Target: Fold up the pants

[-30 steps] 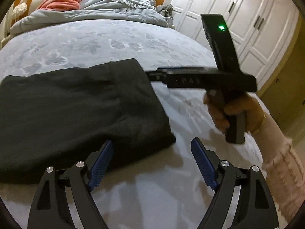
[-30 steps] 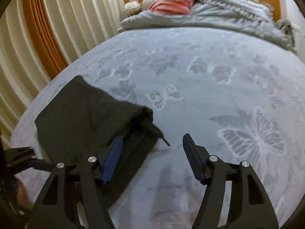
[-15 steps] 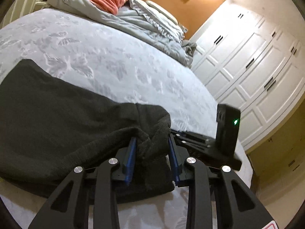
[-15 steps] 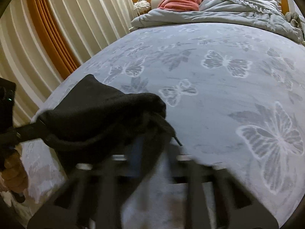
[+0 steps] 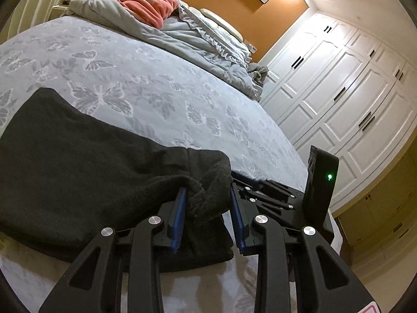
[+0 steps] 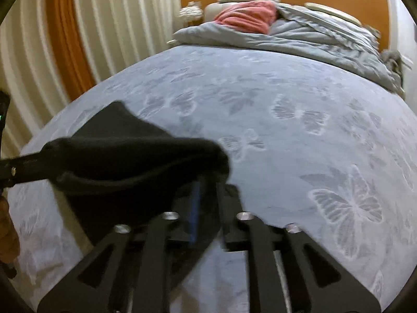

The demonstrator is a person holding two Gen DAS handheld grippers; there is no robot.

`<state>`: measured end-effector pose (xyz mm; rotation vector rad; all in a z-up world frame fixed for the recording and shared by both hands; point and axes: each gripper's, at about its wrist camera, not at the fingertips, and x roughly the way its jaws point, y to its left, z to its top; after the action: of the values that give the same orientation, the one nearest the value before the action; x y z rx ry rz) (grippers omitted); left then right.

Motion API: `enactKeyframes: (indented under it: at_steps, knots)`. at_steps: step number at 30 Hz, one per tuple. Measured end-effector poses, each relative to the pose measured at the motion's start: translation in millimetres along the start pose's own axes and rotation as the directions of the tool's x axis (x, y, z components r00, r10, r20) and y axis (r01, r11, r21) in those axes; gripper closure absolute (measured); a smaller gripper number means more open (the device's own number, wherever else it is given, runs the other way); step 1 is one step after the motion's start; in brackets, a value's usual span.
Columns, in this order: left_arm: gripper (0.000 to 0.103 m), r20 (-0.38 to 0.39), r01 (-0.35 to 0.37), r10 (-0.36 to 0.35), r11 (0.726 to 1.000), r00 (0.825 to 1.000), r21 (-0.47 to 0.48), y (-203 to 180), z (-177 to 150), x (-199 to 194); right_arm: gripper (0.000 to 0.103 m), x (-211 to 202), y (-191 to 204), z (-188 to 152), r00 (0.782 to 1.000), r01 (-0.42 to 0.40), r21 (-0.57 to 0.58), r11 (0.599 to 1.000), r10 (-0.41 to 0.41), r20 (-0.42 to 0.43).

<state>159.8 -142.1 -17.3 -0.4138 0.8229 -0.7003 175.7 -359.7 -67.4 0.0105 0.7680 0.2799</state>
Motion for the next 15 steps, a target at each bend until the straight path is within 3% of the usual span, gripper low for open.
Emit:
enactKeyframes:
  at_steps: [1,2,3,4,6,7,9,15]
  knots:
    - [0.075,0.003,0.0,0.0,1.0,1.0,-0.001,0,1,-1,0.04,0,-5,1,1.0,0.02,0.02,1.0,-0.02,0.014]
    - [0.075,0.008,0.001,-0.001,1.0,1.0,-0.003,0,2,-2,0.037,1,-8,1,0.999,0.025,0.028,0.999,-0.026,0.02]
    - [0.075,0.009,0.001,-0.001,1.0,1.0,-0.003,0,3,-2,0.041,5,-11,2,1.0,0.01,0.039,0.999,-0.01,0.011]
    - [0.075,0.009,0.001,-0.001,1.0,1.0,-0.001,0,3,-3,0.051,11,-13,2,1.0,-0.014,0.049,0.999,0.014,-0.007]
    - [0.075,0.011,-0.001,0.001,1.0,1.0,-0.001,0,3,-3,0.09,23,-16,1,0.996,-0.069,0.076,0.995,0.074,-0.054]
    - [0.075,0.01,-0.001,0.001,1.0,1.0,0.001,0,3,-3,0.095,25,-14,0,0.995,-0.071,0.072,0.995,0.076,-0.066]
    - [0.075,0.012,-0.003,0.003,1.0,1.0,0.005,0,4,-4,0.097,23,-5,-3,0.997,-0.043,0.056,0.997,0.046,-0.059]
    - [0.075,0.014,-0.001,0.001,1.0,1.0,0.018,-3,5,-7,0.099,6,23,-6,0.996,-0.076,0.018,0.997,0.077,-0.051]
